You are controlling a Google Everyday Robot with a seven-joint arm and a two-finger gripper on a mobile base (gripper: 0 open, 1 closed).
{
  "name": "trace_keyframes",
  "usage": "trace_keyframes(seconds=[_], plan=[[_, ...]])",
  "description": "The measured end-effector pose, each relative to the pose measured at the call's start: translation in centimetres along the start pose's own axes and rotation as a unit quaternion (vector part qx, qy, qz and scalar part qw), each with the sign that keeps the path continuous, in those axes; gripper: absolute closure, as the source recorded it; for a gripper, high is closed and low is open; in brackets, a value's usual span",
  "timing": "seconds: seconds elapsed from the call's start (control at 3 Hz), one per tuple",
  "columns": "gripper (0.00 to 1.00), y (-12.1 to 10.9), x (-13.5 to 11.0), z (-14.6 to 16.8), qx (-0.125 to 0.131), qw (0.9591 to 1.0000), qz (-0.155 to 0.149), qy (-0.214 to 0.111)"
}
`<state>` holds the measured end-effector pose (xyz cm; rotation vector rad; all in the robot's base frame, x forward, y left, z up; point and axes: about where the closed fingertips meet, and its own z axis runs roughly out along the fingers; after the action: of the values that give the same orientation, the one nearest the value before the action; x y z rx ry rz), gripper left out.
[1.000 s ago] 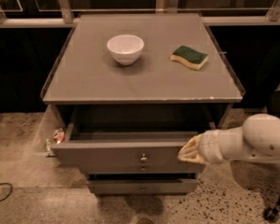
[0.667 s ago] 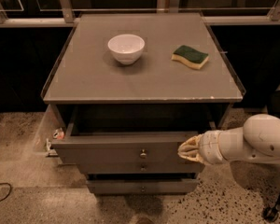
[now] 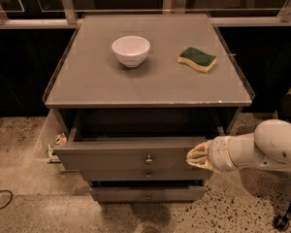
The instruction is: Close top drawer
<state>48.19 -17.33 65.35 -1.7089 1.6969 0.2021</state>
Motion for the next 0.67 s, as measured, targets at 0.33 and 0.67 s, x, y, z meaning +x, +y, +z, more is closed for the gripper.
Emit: trace_keyframes(seconds=[0.33,0.67], plan=[[0.39,0.0,0.0,0.0,0.0,1.0,0.0,0.0],[0.15,0.0,0.0,0.0,0.0,1.0,0.0,0.0]])
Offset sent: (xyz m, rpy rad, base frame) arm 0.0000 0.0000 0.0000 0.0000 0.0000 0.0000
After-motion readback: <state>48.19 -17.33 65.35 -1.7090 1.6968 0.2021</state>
